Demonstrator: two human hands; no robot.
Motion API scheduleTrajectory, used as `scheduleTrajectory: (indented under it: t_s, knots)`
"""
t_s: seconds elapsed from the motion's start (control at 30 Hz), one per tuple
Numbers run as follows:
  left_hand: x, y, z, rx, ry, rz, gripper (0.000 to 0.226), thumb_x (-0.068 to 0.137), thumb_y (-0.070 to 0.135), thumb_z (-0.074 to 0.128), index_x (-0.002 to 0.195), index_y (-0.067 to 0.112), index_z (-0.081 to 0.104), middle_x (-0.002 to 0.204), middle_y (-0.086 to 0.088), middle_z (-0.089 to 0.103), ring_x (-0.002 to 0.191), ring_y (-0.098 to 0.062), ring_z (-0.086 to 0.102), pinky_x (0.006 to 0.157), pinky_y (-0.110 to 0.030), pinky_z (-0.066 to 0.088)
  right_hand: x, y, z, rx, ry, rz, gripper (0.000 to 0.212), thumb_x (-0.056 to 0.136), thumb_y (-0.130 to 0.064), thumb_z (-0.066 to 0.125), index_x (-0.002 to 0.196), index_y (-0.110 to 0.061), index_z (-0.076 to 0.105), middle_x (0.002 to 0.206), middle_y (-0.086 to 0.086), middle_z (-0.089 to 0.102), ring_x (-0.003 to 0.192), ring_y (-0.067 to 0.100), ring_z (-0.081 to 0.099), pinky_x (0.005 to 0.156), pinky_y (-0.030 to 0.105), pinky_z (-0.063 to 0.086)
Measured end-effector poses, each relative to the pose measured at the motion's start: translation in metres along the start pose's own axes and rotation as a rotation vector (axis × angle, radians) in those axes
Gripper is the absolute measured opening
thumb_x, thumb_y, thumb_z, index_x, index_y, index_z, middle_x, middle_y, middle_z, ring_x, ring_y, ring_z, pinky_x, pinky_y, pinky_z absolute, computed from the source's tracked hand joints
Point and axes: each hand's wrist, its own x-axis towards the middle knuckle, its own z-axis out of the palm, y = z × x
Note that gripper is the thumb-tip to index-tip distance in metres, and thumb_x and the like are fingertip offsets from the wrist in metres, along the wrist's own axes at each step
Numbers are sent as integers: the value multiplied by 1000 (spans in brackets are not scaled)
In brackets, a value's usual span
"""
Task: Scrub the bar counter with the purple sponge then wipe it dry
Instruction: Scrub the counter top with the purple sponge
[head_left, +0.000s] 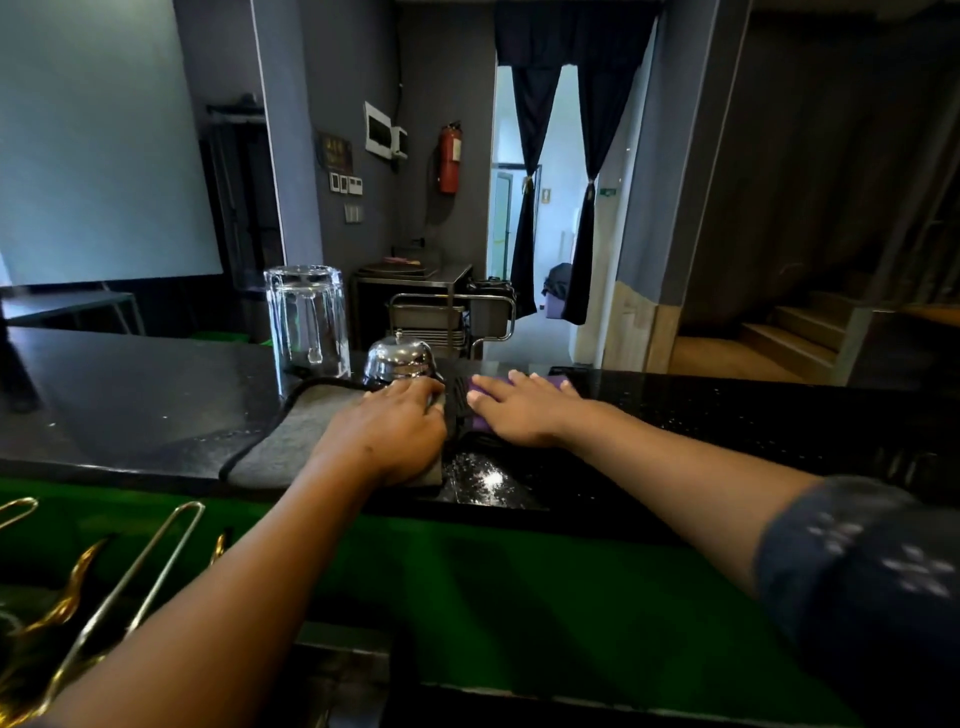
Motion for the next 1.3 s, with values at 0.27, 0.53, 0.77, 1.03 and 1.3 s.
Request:
scheduleTrajectory:
  t_s: [0.27,0.53,0.77,1.03,1.3]
  knots:
    - [-3,-3,-2,-3,-29,13,46,95,49,20,138,37,31,149,4,34,131,-21,36,104,-41,29,58,18,-8,-29,-31,-7,65,89,-72,13,148,-45,8,160,7,4,145,32,4,110,59,-4]
    - [-7,1,-2,-4,-10,-2,46,96,47,20,139,34,30,149,3,34,132,-22,34,105,-43,29,45,146,-27,-78,17,409,63,91,-68,10,148,-42,14,159,8,9,144,34,7,111,63,-1]
    - [-8,4,-3,-16,-11,-7,46,96,45,20,140,33,30,150,3,32,133,-21,33,106,-44,27,36,99,-23,-85,13,348,65,89,-70,9,148,-44,7,160,9,3,144,35,3,110,61,-3]
    - [-10,8,-7,-14,-44,-27,48,96,43,23,141,29,31,151,-1,32,134,-23,33,106,-42,27,-28,8,-3,-49,-25,-26,62,89,-70,9,146,-48,5,160,6,1,145,30,1,111,55,-4]
    - [-7,5,-6,3,-47,-20,47,96,41,23,140,28,33,150,-2,33,134,-25,33,107,-41,25,-131,-2,10,-29,9,-243,54,88,-70,8,140,-59,2,160,-6,1,146,16,-2,113,45,-6]
